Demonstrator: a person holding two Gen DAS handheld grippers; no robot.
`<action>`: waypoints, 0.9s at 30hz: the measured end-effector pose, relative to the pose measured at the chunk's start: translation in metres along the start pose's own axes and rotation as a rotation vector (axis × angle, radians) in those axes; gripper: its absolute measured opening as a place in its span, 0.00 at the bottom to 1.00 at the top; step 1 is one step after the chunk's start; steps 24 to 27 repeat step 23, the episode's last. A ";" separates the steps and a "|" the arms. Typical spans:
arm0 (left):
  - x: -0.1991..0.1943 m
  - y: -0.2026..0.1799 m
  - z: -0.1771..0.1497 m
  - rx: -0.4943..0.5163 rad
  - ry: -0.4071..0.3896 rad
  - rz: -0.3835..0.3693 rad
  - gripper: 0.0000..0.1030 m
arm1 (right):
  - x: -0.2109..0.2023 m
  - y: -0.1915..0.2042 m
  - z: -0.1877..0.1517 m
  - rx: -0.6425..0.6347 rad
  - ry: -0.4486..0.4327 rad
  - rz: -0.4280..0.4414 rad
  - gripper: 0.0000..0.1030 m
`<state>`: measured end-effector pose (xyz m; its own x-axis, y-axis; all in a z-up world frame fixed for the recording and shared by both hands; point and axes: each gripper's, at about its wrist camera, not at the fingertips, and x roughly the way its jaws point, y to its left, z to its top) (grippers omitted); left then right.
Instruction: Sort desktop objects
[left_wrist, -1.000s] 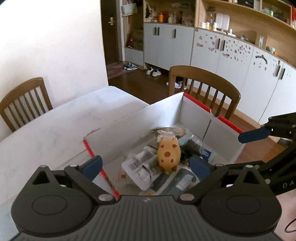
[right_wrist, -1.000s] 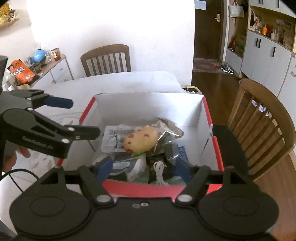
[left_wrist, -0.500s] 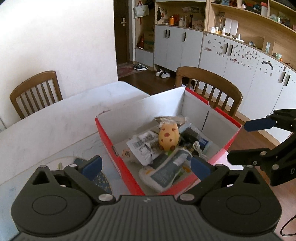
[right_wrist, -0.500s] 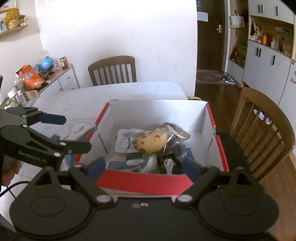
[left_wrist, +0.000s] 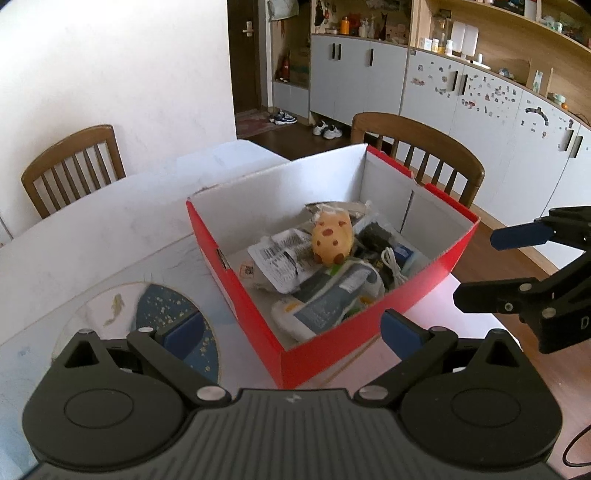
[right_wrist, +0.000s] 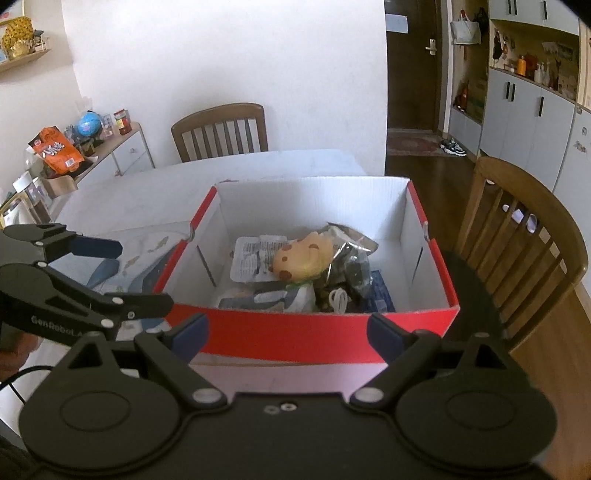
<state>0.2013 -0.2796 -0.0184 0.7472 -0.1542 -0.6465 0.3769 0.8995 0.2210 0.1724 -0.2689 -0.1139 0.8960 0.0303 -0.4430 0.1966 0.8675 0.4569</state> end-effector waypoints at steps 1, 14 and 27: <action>0.000 0.001 -0.001 -0.007 0.003 -0.003 0.99 | 0.000 0.001 -0.001 -0.001 0.001 0.001 0.90; -0.002 0.004 -0.004 -0.038 0.013 0.001 0.99 | -0.001 0.004 -0.005 -0.006 0.002 0.001 0.90; -0.004 0.002 -0.006 -0.026 0.016 -0.008 0.99 | -0.002 0.003 -0.007 0.007 0.009 -0.010 0.90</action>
